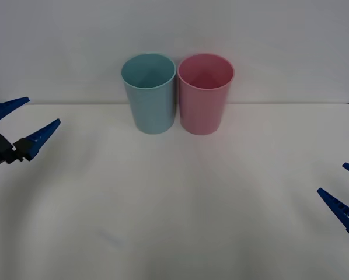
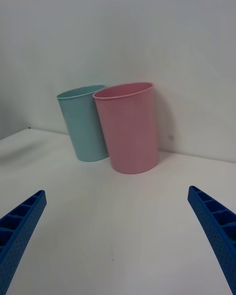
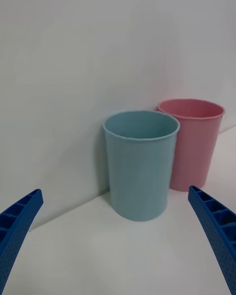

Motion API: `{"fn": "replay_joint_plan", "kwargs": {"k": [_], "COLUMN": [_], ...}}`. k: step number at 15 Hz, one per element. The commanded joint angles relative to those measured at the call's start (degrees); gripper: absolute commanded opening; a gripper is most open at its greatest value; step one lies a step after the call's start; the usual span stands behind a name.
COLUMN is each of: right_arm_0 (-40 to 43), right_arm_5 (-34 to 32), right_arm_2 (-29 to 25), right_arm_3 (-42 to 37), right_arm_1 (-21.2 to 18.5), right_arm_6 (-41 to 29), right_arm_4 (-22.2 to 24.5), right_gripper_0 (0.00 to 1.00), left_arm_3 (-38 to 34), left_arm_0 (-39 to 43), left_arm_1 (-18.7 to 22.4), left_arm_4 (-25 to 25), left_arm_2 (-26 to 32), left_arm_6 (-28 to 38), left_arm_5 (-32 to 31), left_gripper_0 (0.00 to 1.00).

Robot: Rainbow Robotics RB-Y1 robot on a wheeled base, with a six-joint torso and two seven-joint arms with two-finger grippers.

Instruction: Grasp the object on the table and drop it into the matching bin: aluminum can to the light blue bin, PET bottle to the pink bin.

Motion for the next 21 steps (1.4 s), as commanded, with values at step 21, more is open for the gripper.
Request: {"fn": "replay_joint_plan", "kwargs": {"k": [21], "right_arm_0": [0.0], "right_arm_5": [0.0], "right_arm_2": [0.0], "right_arm_3": [0.0], "right_arm_1": [0.0], "right_arm_6": [0.0], "right_arm_4": [0.0], "right_gripper_0": [1.00], "left_arm_3": [-0.6], "left_arm_0": [18.9], "left_arm_1": [7.1], "left_arm_4": [11.0], "left_arm_2": [5.5], "left_arm_6": [-6.9], "left_arm_5": [-8.3], "left_gripper_0": [1.00]}}
